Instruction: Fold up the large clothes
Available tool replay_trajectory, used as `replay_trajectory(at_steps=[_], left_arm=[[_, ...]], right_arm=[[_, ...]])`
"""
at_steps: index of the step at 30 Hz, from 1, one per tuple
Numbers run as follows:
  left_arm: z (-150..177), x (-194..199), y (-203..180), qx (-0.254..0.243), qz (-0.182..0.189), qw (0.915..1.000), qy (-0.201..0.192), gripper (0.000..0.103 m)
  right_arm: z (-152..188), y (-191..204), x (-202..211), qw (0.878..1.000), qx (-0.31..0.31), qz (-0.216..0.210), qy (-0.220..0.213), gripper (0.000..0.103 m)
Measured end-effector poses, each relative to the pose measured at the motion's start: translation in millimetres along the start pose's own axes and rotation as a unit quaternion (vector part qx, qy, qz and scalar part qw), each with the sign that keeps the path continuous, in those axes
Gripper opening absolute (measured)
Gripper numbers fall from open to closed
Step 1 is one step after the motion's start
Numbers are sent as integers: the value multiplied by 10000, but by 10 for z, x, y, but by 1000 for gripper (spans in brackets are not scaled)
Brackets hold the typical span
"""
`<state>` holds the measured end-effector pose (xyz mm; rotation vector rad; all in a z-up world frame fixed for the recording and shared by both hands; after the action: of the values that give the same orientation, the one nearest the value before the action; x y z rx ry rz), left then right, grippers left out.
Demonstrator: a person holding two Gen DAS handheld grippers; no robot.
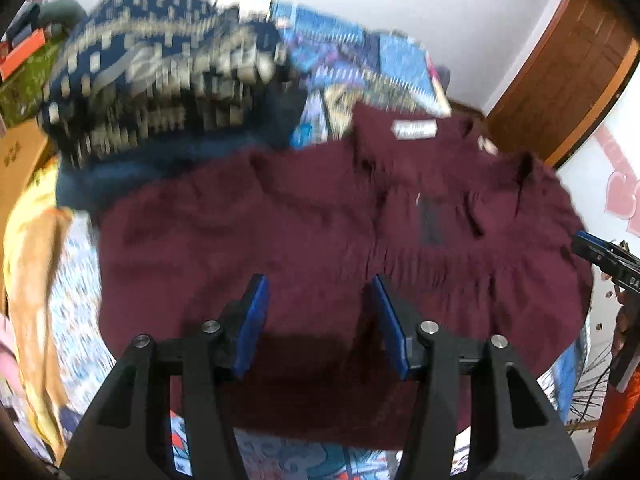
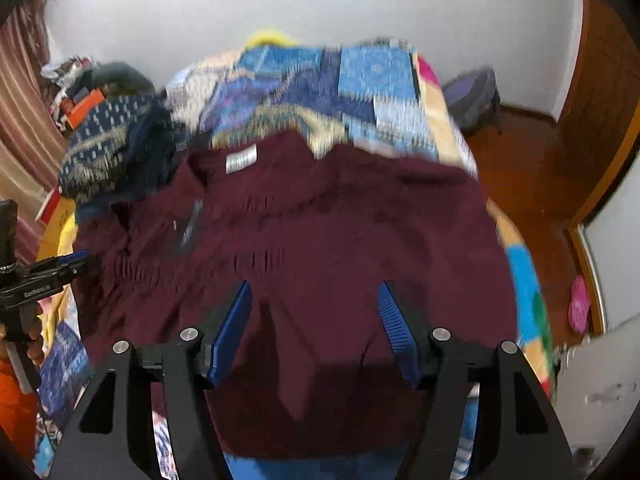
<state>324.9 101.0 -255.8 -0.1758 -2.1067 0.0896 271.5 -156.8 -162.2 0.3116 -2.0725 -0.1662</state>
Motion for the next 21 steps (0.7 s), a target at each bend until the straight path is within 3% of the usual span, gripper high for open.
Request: replay_trajectory(at_steps=[2,10,16,21], left_arm=[[121,-66,7,49,-38,9999,131,52],[487,112,235,320,-180,9990,257,52],[693,386,543,740,-315,9967,94,52],[858,666,864,1395,-449,9890,-176,52]], right_arm=[[94,-16,-44,9999,13,121,99,61],[315,98,83,9972,510,520,-160,69],[413,179,123,9963,641,550,-126,69],[378,254,184,9956,698,567,-252,69]])
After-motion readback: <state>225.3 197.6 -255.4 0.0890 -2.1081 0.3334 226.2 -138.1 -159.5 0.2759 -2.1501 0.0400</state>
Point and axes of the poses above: each gripper's, at about its wrist camera, not at the fingertips, and x roughly against the way its jaws point, y to its left, z to its underside, the point moved 6 cm from there along -x, roughly the way its jaws point, and after that the axes turned 10 degrees about -x, right-handed, at the moved point
